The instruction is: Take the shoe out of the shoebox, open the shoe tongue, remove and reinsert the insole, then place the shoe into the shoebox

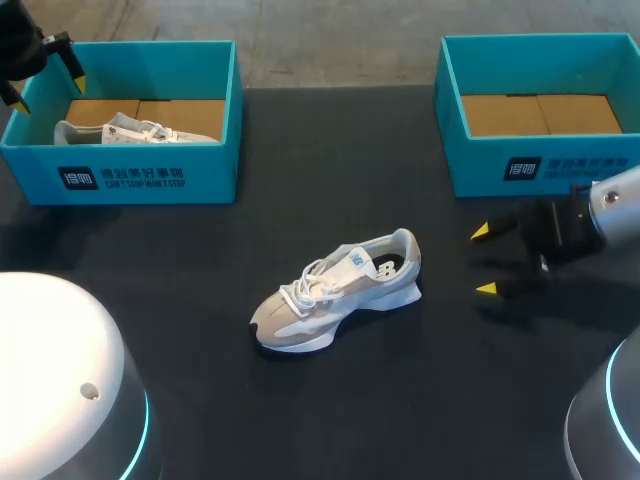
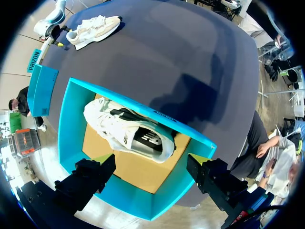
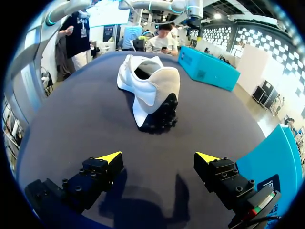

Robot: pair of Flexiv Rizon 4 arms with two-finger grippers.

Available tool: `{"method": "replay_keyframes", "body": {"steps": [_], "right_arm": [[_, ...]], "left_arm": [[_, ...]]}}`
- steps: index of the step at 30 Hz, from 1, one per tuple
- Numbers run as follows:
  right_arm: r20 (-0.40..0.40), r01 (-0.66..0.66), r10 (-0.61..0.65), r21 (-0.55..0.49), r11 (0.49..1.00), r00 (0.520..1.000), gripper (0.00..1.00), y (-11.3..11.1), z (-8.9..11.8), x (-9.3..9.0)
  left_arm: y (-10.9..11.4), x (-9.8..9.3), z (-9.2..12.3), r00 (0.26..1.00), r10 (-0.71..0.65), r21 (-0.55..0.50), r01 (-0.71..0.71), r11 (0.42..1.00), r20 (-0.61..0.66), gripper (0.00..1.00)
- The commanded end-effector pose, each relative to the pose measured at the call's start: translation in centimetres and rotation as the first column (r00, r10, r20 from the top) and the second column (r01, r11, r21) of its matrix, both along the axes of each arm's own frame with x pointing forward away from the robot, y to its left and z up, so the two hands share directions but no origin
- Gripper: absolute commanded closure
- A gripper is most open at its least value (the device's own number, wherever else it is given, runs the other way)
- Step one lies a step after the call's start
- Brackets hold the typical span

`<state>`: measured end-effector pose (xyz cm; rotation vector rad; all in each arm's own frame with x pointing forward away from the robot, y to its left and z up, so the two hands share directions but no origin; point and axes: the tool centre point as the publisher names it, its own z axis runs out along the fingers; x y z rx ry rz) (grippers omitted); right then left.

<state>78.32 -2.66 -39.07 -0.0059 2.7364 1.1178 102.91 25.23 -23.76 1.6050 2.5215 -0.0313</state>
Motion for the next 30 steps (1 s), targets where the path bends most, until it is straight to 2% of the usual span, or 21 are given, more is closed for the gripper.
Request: {"method": "replay_keyframes", "body": {"steps": [1,20,30], "right_arm": [[0.0,0.002,-0.002,-0.004,1.0,1.0,0.0,0.1,0.1,-0.1],[0.0,0.002,-0.002,-0.004,1.0,1.0,0.0,0.1,0.1,-0.1],[-0.009,-0.078,0.078,-0.032,0.996,0.997,0.0,2.8,0.3,1.3]], "left_arm": [[0.0,0.1,0.0,1.0,-0.001,0.001,0.001,1.0,-0.002,0.0],[0.0,0.1,0.0,1.0,-0.001,0.001,0.001,1.0,-0.002,0.0],[0.0,0.1,0.0,1.0,-0.001,0.001,0.001,1.0,-0.002,0.0]]}}
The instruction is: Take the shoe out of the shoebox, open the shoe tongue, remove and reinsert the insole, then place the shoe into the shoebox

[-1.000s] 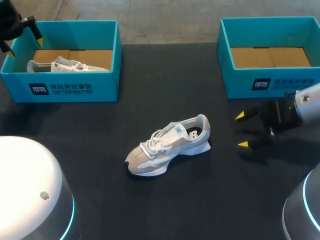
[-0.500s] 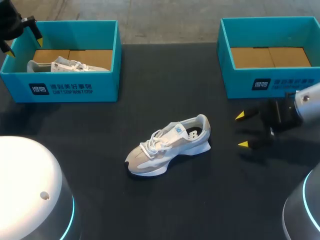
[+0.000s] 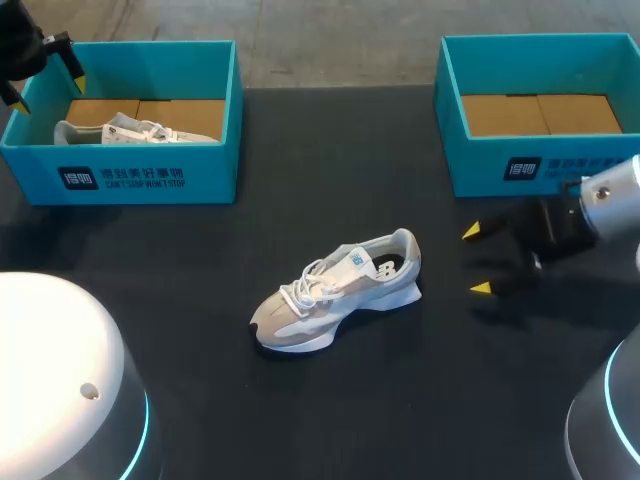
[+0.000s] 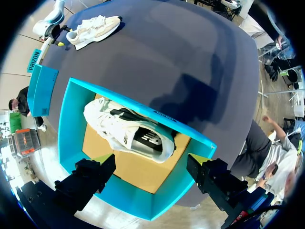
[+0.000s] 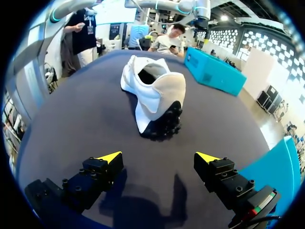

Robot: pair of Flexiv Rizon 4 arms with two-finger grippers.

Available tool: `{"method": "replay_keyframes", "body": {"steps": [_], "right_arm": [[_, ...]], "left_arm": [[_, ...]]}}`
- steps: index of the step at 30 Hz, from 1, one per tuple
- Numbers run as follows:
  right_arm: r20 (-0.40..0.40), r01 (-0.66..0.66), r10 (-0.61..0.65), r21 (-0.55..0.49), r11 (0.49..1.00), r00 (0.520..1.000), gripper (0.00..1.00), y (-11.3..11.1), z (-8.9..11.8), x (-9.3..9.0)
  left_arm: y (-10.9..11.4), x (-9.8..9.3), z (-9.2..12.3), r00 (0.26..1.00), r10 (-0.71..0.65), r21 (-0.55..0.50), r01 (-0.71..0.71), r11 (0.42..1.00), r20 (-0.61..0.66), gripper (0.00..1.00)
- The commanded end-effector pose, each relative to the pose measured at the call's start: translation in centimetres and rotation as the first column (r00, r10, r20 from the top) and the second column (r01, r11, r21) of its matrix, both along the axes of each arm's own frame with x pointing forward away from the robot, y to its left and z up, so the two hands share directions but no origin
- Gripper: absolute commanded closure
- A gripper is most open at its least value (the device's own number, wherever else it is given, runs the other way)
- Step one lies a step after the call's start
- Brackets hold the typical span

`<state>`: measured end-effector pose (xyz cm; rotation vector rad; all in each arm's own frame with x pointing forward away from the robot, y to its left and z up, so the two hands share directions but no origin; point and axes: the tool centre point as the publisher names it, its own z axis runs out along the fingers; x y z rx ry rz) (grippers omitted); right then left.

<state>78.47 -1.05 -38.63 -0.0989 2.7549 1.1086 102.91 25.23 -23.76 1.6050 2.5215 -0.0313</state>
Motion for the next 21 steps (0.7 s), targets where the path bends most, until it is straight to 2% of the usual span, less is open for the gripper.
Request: {"method": "replay_keyframes", "body": {"steps": [1,12,21], "right_arm": [[-0.019,-0.025,0.025,-0.02,0.999,1.0,0.0,1.5,-0.2,1.3],[-0.05,-0.101,0.099,-0.042,0.994,0.994,0.0,4.2,-0.5,2.4],[-0.064,-0.145,0.141,-0.062,0.988,0.988,0.0,5.5,-0.6,3.3]], "left_arm": [[0.0,0.1,0.0,1.0,-0.001,0.001,0.001,1.0,-0.002,0.0],[0.0,0.1,0.0,1.0,-0.001,0.001,0.001,1.0,-0.002,0.0],[0.0,0.1,0.0,1.0,-0.001,0.001,0.001,1.0,-0.002,0.0]]}}
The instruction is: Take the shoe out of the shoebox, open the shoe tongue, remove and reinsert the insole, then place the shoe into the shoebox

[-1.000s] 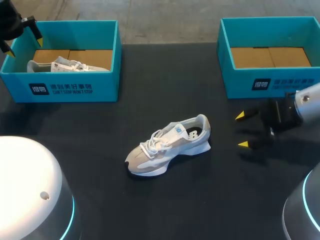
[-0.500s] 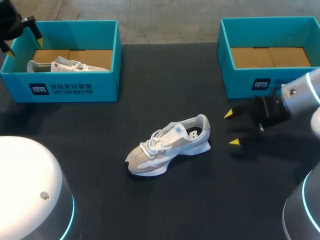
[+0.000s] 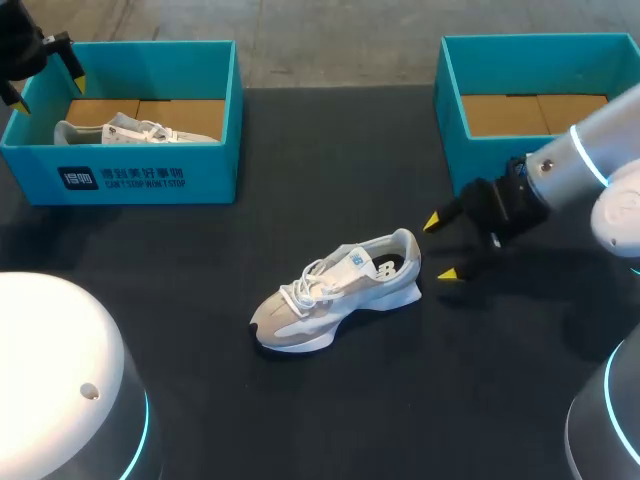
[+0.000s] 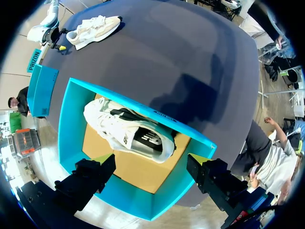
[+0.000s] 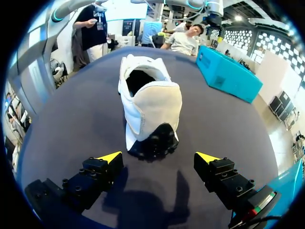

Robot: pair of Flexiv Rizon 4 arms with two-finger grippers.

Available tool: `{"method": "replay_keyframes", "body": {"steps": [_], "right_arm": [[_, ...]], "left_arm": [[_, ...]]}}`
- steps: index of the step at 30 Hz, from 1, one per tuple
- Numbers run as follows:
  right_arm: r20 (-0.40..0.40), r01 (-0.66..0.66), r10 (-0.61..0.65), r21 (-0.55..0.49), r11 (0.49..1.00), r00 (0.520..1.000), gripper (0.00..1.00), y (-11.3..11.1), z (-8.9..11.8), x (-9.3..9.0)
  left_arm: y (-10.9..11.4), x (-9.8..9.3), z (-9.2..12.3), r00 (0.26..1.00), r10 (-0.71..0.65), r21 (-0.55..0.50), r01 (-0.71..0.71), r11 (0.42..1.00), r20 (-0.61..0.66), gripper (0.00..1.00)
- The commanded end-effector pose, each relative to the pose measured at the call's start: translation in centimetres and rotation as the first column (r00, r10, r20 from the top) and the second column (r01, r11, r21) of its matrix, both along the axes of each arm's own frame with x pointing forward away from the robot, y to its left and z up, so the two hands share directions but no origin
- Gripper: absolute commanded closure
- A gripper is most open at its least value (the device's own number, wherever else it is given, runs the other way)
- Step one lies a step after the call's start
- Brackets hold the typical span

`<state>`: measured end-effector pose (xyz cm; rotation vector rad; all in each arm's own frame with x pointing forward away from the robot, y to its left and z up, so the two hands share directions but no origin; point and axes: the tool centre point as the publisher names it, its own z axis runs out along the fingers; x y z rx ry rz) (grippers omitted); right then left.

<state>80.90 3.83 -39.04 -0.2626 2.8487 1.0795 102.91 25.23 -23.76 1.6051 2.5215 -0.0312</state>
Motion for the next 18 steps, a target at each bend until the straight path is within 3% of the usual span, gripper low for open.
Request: {"method": "replay_keyframes", "body": {"steps": [1,9,18], "right_arm": [[-0.02,-0.024,0.024,-0.017,1.0,1.0,0.0,0.8,-0.2,0.9],[-0.043,-0.054,0.053,-0.021,0.998,0.998,0.0,1.5,-1.4,1.7],[-0.062,-0.094,0.093,-0.006,0.996,0.994,0.0,2.9,-1.8,1.2]], "left_arm": [[0.0,0.1,0.0,1.0,-0.001,0.001,0.001,1.0,-0.002,0.0],[0.0,0.1,0.0,1.0,-0.001,0.001,0.001,1.0,-0.002,0.0],[0.0,0.1,0.0,1.0,-0.001,0.001,0.001,1.0,-0.002,0.0]]}}
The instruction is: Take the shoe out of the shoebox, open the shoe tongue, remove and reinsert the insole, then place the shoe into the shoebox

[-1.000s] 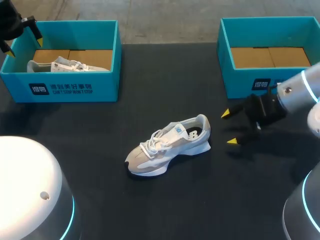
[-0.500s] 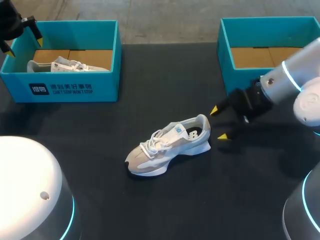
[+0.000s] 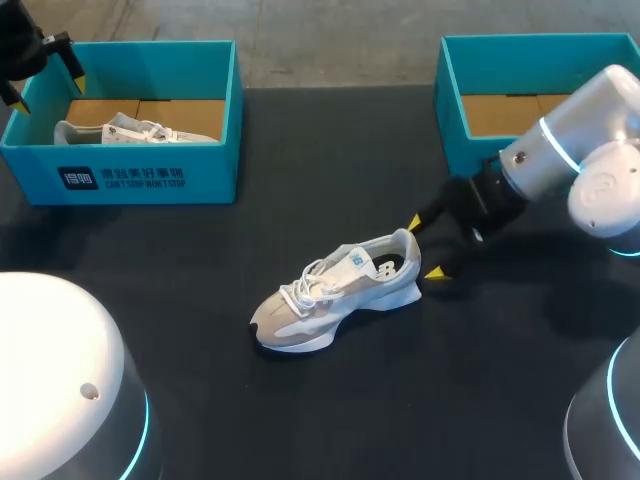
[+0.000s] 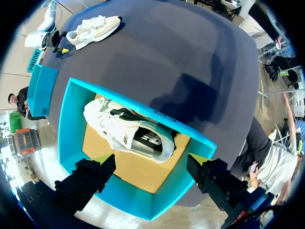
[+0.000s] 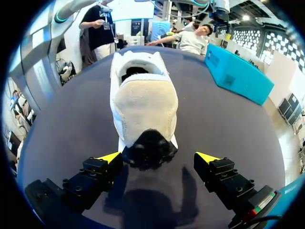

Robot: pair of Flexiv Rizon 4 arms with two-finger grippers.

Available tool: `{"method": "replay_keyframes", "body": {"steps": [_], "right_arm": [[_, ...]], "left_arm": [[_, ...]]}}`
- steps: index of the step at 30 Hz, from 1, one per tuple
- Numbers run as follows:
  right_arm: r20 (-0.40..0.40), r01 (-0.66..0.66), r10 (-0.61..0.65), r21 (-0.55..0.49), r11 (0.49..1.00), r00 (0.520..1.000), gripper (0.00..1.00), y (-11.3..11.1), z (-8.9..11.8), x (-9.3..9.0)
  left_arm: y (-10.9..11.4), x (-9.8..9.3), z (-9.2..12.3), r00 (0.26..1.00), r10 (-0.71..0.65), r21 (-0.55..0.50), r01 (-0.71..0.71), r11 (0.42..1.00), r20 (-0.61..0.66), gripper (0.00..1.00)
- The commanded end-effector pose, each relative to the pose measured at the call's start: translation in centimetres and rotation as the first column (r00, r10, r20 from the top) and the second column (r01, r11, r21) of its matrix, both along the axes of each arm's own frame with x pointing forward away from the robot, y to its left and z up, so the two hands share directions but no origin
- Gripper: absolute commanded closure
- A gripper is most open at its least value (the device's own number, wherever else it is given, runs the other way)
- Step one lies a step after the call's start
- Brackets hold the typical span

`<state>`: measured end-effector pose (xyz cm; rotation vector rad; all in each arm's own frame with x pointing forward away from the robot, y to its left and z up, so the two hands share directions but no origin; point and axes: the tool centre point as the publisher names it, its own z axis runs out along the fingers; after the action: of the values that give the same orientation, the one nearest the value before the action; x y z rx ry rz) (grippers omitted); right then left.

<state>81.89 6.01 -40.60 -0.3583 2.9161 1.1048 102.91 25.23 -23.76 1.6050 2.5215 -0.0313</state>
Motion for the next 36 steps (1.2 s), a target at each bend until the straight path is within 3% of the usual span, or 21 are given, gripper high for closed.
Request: {"method": "replay_keyframes", "body": {"steps": [1,36], "right_arm": [[-0.009,-0.016,0.016,0.001,1.0,1.0,0.0,0.8,-0.2,0.1],[-0.111,-0.11,0.115,0.047,0.993,0.987,0.0,4.3,-0.8,-2.5]], "left_arm": [[0.0,0.1,0.0,1.0,-0.001,0.001,0.001,1.0,-0.002,0.0],[0.0,0.1,0.0,1.0,-0.001,0.001,0.001,1.0,-0.002,0.0]]}}
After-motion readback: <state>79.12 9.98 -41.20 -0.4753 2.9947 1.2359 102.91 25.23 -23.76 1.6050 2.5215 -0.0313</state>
